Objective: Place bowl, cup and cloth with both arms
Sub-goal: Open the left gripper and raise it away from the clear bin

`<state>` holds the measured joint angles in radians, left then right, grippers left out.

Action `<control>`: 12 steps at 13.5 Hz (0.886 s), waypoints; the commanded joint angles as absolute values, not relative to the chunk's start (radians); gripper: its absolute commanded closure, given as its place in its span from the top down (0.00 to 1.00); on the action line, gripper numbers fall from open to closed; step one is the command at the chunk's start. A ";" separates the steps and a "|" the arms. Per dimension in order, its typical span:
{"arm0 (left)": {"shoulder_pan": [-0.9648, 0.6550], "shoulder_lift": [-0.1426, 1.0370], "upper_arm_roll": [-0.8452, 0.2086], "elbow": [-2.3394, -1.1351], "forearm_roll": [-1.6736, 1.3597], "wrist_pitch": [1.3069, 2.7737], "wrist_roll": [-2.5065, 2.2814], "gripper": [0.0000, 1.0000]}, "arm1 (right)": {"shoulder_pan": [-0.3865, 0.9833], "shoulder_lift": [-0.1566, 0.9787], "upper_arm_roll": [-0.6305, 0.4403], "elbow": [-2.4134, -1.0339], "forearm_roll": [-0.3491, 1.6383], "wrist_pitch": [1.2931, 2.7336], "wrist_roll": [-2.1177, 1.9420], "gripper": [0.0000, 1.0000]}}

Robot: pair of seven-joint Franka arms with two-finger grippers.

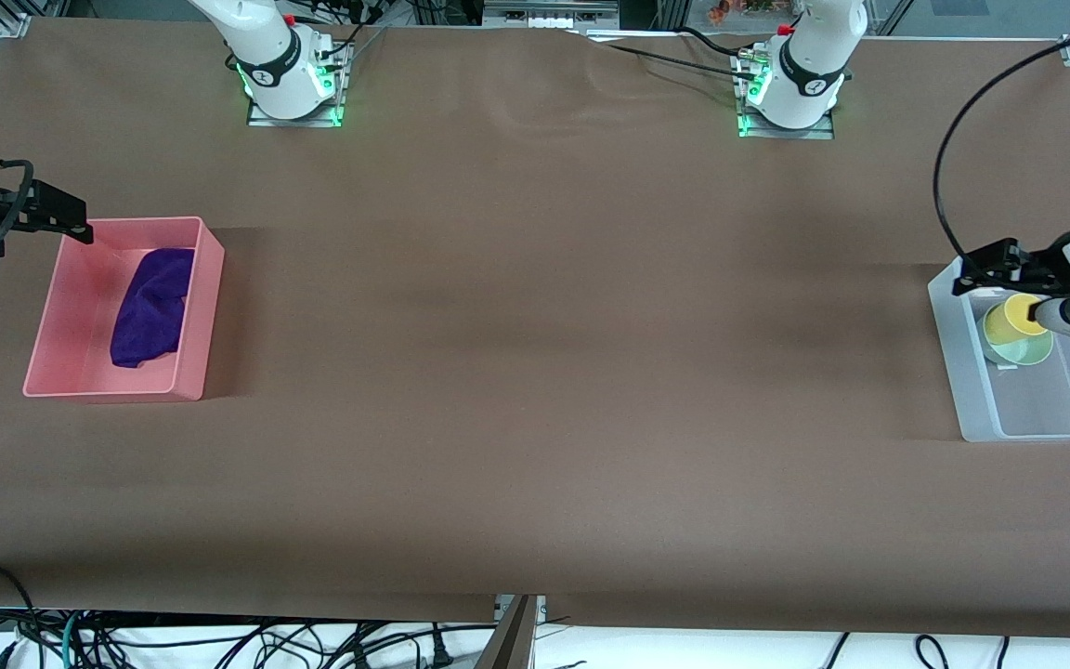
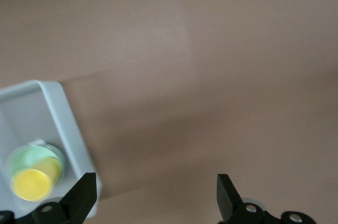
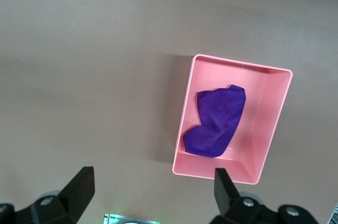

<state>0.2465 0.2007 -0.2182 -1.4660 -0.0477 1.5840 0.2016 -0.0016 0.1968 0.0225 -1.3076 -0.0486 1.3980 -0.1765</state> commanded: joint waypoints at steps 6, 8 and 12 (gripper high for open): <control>0.052 -0.086 -0.057 -1.859 -0.023 1.809 0.023 1.00 | -0.009 0.207 0.025 -1.282 -0.046 1.391 -0.193 1.00; 0.052 -0.083 -0.055 -1.853 -0.009 1.790 0.025 1.00 | -0.009 0.207 0.026 -1.282 -0.046 1.393 -0.193 1.00; 0.038 -0.080 -0.058 -1.842 0.034 1.767 0.025 1.00 | -0.009 0.207 0.025 -1.284 -0.046 1.391 -0.193 1.00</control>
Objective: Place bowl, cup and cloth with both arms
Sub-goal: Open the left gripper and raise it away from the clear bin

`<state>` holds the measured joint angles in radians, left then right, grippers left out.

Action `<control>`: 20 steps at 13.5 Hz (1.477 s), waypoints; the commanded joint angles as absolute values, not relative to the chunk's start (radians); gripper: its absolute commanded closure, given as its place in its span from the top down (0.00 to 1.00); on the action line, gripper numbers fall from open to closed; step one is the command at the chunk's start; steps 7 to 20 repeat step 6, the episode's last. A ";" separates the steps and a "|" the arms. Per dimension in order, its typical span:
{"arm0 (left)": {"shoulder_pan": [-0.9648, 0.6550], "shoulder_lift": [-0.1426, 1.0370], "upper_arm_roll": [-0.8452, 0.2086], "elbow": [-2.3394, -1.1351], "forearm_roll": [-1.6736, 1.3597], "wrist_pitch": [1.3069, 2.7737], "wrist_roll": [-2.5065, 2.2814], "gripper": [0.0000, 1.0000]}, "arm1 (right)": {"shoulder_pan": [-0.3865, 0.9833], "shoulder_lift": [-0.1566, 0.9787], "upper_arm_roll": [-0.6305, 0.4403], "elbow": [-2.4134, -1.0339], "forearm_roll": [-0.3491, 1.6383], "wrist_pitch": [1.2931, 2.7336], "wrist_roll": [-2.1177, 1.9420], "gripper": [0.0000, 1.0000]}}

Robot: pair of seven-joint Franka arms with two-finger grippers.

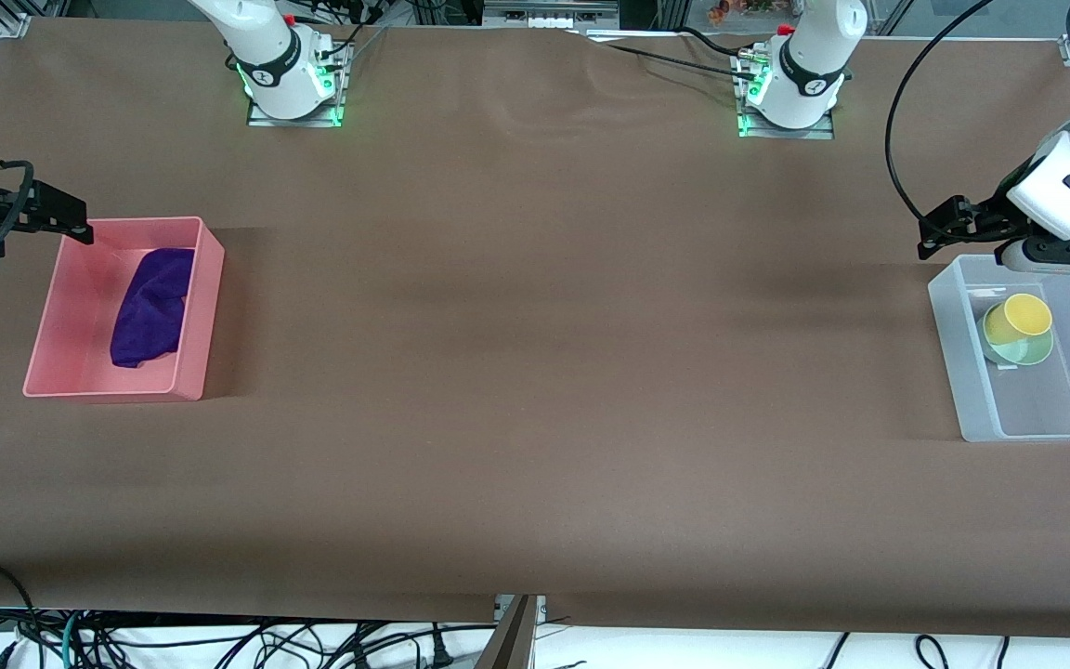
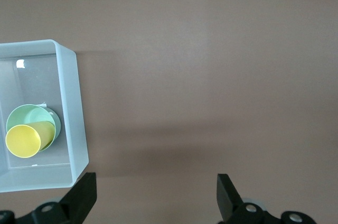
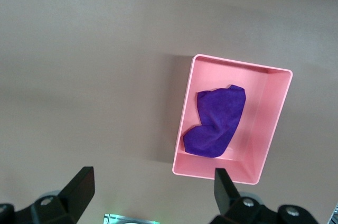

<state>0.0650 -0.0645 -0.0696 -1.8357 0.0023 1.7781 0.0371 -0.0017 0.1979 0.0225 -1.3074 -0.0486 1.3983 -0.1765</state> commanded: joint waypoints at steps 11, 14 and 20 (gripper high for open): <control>0.011 -0.045 -0.051 -1.778 0.038 1.712 0.025 1.00 | -0.009 0.207 0.025 -1.284 -0.046 1.391 -0.193 1.00; 0.011 -0.045 -0.051 -1.778 0.038 1.712 0.025 1.00 | -0.009 0.207 0.025 -1.284 -0.046 1.391 -0.193 1.00; 0.011 -0.045 -0.051 -1.778 0.038 1.712 0.025 1.00 | -0.009 0.207 0.025 -1.284 -0.046 1.391 -0.193 1.00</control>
